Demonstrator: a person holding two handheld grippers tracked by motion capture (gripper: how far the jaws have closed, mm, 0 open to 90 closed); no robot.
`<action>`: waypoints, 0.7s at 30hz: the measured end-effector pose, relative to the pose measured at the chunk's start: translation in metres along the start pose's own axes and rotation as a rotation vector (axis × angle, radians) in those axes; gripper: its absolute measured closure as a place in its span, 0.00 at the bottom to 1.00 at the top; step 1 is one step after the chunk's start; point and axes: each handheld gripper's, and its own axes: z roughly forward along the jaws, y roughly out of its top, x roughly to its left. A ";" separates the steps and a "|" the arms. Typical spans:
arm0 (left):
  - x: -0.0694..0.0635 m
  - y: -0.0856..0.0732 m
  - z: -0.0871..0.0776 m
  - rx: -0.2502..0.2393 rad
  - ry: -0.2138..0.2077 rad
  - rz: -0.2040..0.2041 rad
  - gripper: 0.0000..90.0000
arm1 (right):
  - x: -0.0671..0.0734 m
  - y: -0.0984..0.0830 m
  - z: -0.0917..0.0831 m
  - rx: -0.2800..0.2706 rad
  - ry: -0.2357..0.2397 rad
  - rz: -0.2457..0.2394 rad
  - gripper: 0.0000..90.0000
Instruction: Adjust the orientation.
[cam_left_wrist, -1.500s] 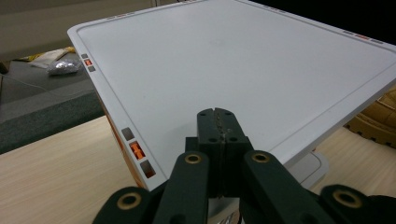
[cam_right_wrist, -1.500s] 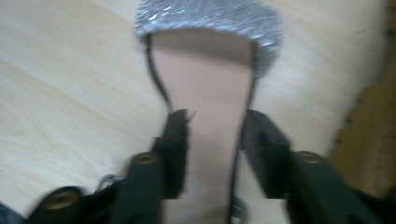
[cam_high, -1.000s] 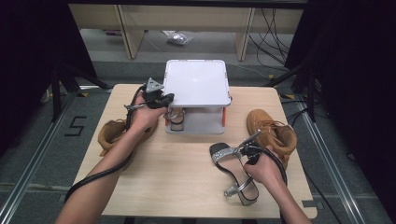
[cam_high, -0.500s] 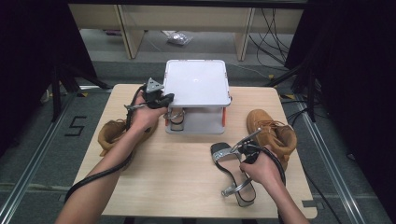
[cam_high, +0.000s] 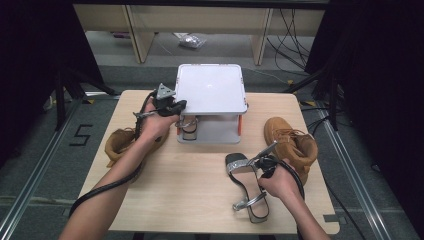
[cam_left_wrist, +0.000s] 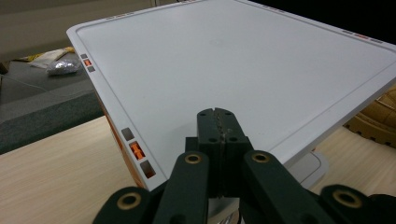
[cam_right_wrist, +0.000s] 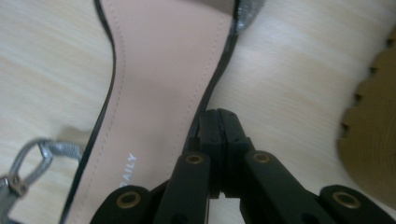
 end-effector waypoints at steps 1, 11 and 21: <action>0.000 0.000 0.000 0.000 0.000 0.000 1.00 | 0.001 0.000 0.000 0.002 0.012 0.002 1.00; 0.001 0.000 0.000 -0.002 -0.003 -0.001 1.00 | 0.005 0.004 -0.014 -0.020 0.049 0.021 0.98; 0.001 -0.001 0.000 -0.006 -0.004 -0.003 1.00 | -0.001 0.005 -0.023 -0.078 0.098 0.064 0.79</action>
